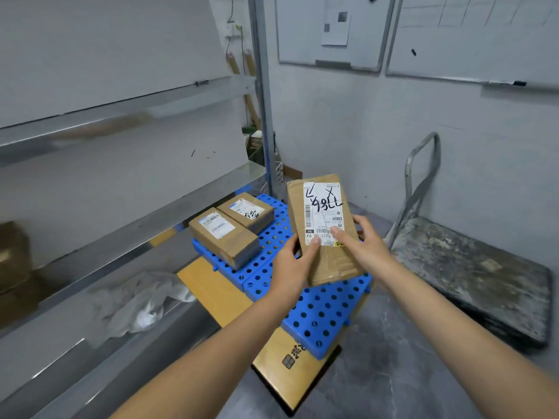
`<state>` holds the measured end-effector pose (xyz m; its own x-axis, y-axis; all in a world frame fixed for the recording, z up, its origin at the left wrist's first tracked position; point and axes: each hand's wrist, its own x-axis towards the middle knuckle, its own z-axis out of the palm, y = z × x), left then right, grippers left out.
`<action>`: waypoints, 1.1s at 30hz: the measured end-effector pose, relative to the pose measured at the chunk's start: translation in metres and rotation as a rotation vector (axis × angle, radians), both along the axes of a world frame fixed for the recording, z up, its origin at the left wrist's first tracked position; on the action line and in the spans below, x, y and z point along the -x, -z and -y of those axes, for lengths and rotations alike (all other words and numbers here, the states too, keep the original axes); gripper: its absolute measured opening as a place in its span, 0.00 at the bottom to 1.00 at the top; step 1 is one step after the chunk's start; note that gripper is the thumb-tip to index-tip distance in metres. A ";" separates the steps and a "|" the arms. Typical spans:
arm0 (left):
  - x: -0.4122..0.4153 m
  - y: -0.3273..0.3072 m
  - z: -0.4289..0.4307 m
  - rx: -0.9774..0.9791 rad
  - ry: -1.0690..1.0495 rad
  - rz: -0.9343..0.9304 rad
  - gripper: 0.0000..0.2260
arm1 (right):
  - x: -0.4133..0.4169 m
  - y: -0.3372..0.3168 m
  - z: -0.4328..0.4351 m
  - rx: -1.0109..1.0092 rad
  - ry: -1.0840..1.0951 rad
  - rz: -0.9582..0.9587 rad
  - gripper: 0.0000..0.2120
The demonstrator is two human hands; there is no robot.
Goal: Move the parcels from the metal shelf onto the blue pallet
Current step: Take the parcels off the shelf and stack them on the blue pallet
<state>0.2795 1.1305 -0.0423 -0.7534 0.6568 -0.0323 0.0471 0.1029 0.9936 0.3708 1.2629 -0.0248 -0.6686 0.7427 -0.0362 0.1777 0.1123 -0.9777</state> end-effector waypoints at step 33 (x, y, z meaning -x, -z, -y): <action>0.247 0.068 -0.261 0.117 -0.509 0.112 0.18 | 0.333 0.072 -0.284 0.072 -0.470 0.245 0.14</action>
